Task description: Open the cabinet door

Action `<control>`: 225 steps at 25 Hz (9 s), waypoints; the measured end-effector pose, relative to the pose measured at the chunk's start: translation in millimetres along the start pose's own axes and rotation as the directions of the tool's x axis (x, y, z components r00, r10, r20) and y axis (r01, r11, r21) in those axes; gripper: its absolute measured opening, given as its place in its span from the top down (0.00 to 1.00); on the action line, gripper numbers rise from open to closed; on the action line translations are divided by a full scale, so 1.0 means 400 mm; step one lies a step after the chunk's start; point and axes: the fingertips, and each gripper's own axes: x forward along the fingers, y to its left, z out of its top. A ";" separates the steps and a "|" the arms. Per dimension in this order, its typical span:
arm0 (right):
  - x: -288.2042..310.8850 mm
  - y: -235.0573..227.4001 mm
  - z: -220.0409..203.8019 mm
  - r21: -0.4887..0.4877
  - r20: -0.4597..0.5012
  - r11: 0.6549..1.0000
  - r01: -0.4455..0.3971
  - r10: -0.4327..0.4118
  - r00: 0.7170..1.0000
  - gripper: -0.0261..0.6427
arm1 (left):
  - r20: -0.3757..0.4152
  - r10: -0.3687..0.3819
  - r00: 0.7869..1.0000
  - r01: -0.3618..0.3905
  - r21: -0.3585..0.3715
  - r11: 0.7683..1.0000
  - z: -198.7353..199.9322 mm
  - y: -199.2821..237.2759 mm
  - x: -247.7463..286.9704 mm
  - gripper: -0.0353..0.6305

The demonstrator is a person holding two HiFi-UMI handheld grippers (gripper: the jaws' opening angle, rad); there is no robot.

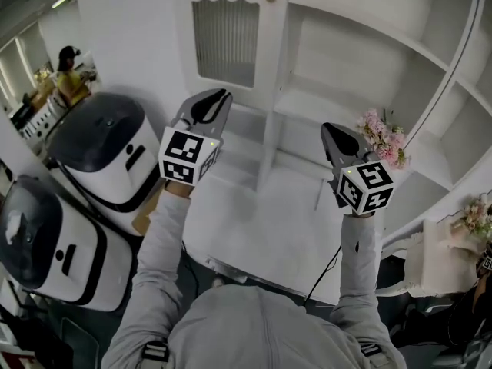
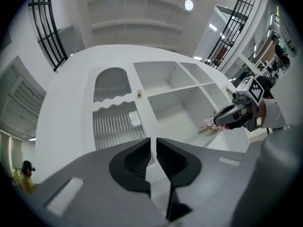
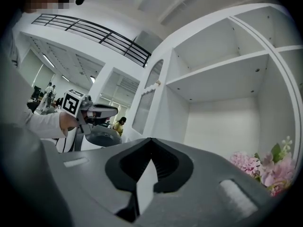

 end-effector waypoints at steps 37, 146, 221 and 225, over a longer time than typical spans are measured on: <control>0.084 -0.098 0.091 -0.017 -0.030 0.958 0.287 -0.287 0.957 0.96 | 0.417 -0.180 0.891 0.109 0.189 0.976 0.379 0.137 0.395 0.75; 0.431 0.710 0.324 0.144 -0.040 0.982 0.125 -0.121 0.992 0.79 | 0.504 -0.404 0.764 0.361 0.185 0.914 0.429 0.440 -0.266 0.78; -0.081 0.592 -0.141 0.018 -0.272 0.945 0.327 -0.310 0.911 0.96 | 0.045 -0.440 0.897 0.442 -0.050 0.896 -0.252 -0.026 -0.484 0.92; -0.079 0.590 -0.148 0.020 -0.277 0.944 0.329 -0.311 0.909 0.96 | 0.044 -0.448 0.893 0.450 -0.057 0.891 -0.259 -0.032 -0.482 0.92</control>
